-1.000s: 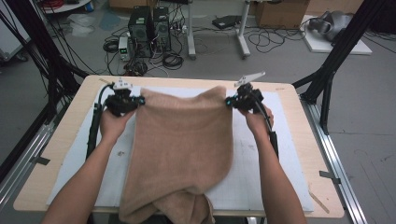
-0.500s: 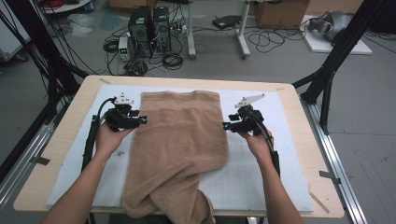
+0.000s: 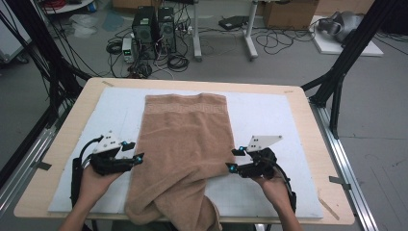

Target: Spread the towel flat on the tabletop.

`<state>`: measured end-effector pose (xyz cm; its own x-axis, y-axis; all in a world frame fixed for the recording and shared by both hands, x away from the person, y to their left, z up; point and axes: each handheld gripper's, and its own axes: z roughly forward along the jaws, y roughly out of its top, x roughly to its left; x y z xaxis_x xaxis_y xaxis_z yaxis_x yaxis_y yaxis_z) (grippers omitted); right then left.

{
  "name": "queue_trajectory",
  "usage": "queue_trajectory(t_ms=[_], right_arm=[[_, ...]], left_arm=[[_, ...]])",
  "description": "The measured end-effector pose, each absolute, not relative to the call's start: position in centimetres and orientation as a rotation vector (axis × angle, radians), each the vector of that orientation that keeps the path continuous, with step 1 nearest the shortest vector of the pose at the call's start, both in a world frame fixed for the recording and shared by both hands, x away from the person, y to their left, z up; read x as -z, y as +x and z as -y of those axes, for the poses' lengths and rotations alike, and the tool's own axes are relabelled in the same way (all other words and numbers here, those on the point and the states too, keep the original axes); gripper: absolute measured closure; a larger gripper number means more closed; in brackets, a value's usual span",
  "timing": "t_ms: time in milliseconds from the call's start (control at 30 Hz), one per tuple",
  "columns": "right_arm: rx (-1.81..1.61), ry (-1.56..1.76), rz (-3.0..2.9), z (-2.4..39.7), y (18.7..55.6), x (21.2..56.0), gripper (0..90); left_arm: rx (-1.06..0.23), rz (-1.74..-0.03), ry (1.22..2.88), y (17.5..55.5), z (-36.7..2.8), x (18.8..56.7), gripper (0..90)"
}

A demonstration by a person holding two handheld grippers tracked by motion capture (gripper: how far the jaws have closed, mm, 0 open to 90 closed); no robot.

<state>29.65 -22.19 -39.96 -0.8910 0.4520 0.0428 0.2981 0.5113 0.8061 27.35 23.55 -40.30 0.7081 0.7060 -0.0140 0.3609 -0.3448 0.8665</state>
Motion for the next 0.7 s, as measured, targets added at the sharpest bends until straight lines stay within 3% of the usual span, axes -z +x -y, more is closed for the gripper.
queue_trajectory(t_ms=[167,367,433,633,700], right_arm=[[-1.246,0.581,-2.617,21.2,28.2,40.3,42.6],[-1.184,0.562,-2.647,19.8,28.9,41.3,43.9],[-1.169,0.557,-2.660,19.4,29.3,41.7,51.1],[-1.103,0.509,-2.712,18.8,29.8,42.1,85.1],[-1.096,0.516,-2.703,18.9,29.9,42.0,89.0]], left_arm=[[-0.457,-0.769,1.981,25.1,-23.4,40.3,43.4],[-0.389,-0.707,2.102,24.1,-22.1,42.3,41.9],[-0.343,-0.701,2.119,24.0,-21.7,42.6,42.4],[-0.338,-0.631,2.097,22.8,-20.8,41.0,42.1],[-0.337,-0.625,2.087,22.7,-20.7,40.7,40.4]])
